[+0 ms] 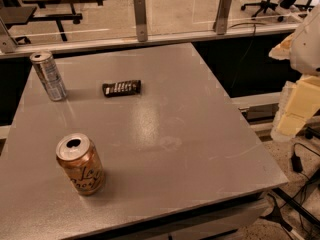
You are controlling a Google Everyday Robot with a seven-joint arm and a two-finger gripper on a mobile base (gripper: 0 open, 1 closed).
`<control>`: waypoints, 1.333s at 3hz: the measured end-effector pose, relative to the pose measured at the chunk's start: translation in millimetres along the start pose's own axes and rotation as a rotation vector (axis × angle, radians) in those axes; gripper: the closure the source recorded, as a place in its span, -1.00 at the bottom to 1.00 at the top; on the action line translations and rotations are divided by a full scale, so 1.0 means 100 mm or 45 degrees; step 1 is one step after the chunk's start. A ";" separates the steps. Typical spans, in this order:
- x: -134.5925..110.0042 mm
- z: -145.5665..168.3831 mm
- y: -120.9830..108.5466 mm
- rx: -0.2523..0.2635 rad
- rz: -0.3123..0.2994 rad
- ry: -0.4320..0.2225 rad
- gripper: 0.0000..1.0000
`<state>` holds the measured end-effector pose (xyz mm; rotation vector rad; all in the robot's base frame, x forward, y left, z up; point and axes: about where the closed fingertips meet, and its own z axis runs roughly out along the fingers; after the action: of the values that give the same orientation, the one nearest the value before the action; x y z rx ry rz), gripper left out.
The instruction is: Move rxbar chocolate near redbull can
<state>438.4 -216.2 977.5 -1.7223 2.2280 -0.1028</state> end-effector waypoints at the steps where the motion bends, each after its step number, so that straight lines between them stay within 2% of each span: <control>1: 0.00 0.00 0.00 0.000 0.000 0.000 -1.00; 2: -0.25 0.13 -0.12 -0.010 -0.030 -0.070 -1.00; 3: -0.63 0.31 -0.26 -0.038 -0.078 -0.159 -1.00; 4: -1.03 0.53 -0.40 -0.074 -0.137 -0.212 -1.00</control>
Offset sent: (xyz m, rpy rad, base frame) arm 0.0504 0.0541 -0.0134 0.1176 -0.0089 0.0961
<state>513.5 -121.3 959.0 -1.8102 2.0384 0.0793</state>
